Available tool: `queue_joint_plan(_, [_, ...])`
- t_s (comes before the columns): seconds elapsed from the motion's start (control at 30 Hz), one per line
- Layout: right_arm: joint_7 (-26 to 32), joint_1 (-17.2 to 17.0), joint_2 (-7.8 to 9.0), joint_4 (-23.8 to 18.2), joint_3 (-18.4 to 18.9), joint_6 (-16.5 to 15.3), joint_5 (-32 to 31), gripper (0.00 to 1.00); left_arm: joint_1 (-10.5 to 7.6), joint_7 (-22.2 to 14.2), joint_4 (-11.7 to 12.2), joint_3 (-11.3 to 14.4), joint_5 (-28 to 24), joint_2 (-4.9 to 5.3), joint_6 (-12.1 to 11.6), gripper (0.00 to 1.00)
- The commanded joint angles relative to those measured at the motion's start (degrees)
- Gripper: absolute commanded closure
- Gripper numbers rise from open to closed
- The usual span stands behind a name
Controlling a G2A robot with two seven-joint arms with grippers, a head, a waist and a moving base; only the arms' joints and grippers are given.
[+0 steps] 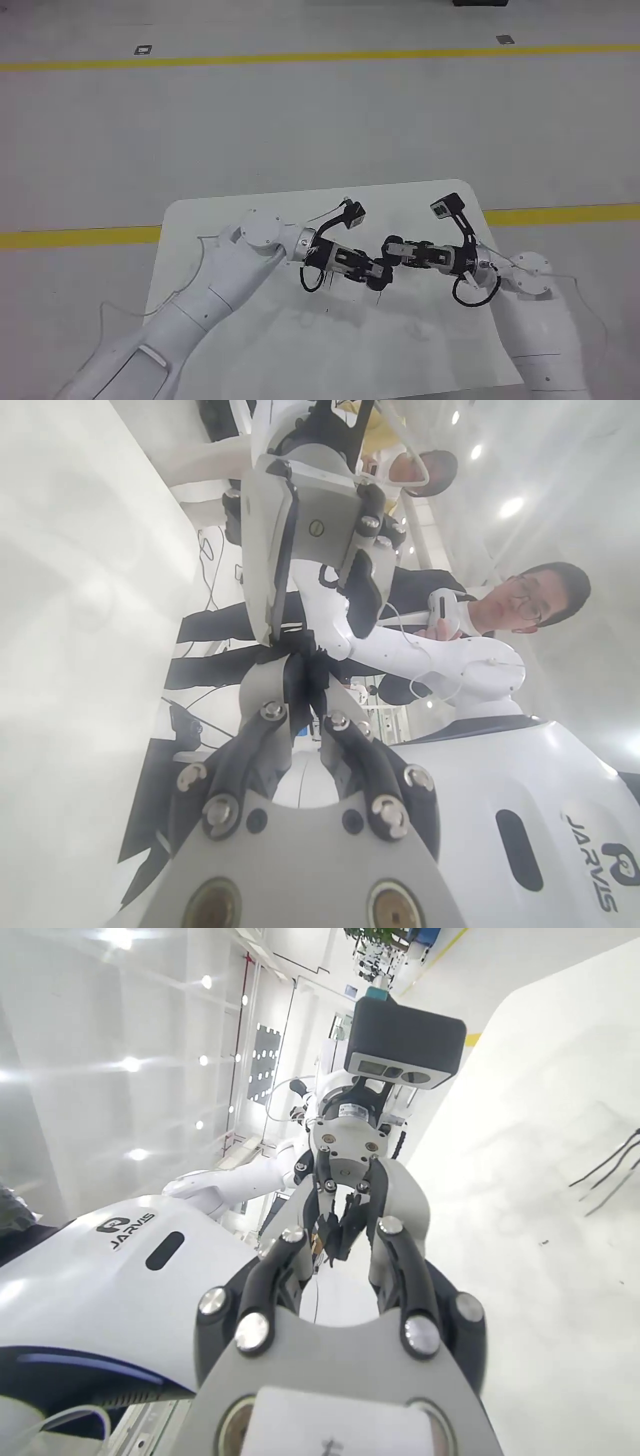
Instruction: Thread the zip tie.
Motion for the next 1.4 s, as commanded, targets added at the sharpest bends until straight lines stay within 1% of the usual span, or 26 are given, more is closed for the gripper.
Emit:
queue_joint_plan(0.0, [0.0, 0.0, 0.00, -0.1, 0.1, 0.0, -0.4, 0.82, -0.12, -0.1, 0.1, 0.2, 0.0, 0.05, 0.3, 1.00])
queue_joint_plan(0.13, [-0.5, 0.0, -0.08, -0.3, 0.3, 0.0, -0.8, 0.84, -0.25, -0.3, 0.1, 0.5, -0.5, 0.12, 0.7, 1.00])
queue_joint_plan(0.3, [-1.2, -0.3, -0.30, -0.5, 0.2, 0.0, -0.7, 0.80, -0.42, -0.6, 0.2, 1.2, -0.9, 0.12, 0.7, 1.00])
queue_joint_plan(0.57, [-1.1, -0.6, -0.54, -0.9, -0.2, 0.0, -0.8, 0.80, -0.80, -0.2, 0.4, 1.9, -1.1, 0.18, 0.7, 1.00])
queue_joint_plan(0.73, [-1.0, -0.5, -0.65, -0.8, -0.2, 0.0, -1.0, 0.82, -0.92, 0.1, 0.4, 2.2, -1.2, 0.26, 0.6, 1.00])
queue_joint_plan(0.9, [-0.8, -0.6, -0.75, -0.7, 0.1, 0.0, -1.2, 0.88, -1.00, 0.5, 0.4, 2.3, -1.4, 0.37, 0.6, 1.00])
queue_joint_plan(0.97, [-0.7, -0.6, -0.78, -0.8, 0.2, 0.0, -1.4, 0.88, -1.06, 0.6, 0.4, 2.4, -1.5, 0.41, 0.7, 1.00])
queue_joint_plan(1.03, [-0.5, -0.6, -0.80, -0.8, 0.4, 0.0, -1.6, 0.90, -1.16, 0.6, 0.3, 2.5, -1.4, 0.46, 1.0, 1.00])
queue_joint_plan(1.2, [-0.1, -0.6, -0.85, -0.8, 0.9, 0.0, -1.4, 0.87, -1.76, 2.0, 0.1, 3.0, 0.9, 0.66, 2.1, 1.00])
queue_joint_plan(1.3, [0.2, -0.6, -0.89, -0.8, 1.1, 0.0, -1.0, 0.87, -1.87, 3.1, -0.4, 3.3, 2.3, 0.79, 2.8, 1.00])
queue_joint_plan(1.37, [0.4, -0.6, -0.91, -0.7, 1.0, 0.0, -0.9, 0.85, -1.76, 3.4, -0.7, 3.4, 2.2, 0.83, 2.9, 1.00])
